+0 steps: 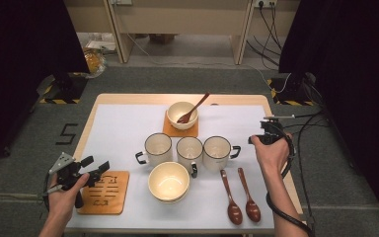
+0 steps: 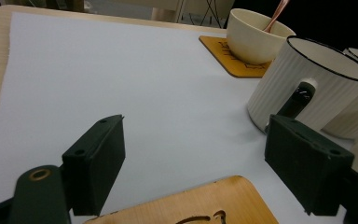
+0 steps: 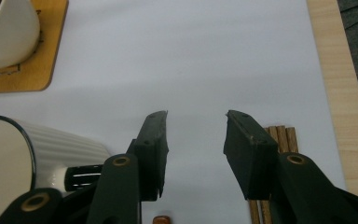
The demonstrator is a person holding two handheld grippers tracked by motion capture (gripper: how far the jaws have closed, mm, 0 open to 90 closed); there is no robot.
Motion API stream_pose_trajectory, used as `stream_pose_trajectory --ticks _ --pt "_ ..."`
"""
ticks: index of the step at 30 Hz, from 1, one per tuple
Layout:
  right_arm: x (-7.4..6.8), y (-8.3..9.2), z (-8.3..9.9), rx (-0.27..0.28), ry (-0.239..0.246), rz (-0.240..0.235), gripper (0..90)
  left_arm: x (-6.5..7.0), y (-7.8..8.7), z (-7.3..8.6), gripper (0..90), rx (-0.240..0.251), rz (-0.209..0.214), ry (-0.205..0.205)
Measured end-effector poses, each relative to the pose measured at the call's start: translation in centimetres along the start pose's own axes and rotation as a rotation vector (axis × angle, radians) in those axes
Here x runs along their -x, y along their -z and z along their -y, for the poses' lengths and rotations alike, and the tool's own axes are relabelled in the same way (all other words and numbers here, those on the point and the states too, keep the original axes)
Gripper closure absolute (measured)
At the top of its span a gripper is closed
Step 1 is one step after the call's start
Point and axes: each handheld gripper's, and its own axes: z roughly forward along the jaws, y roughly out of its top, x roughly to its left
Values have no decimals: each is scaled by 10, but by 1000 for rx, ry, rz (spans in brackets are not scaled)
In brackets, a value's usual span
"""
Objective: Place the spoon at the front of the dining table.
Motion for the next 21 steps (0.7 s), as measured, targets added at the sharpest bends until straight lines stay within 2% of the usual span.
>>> stream_pose_trajectory --ticks 14,21 --pt "14 -11 22 -32 7 26 578 1 -3 -2 195 2 1 -5" --pt "19 -13 29 -43 2 21 577 -1 -2 -2 195 2 -9 -1"
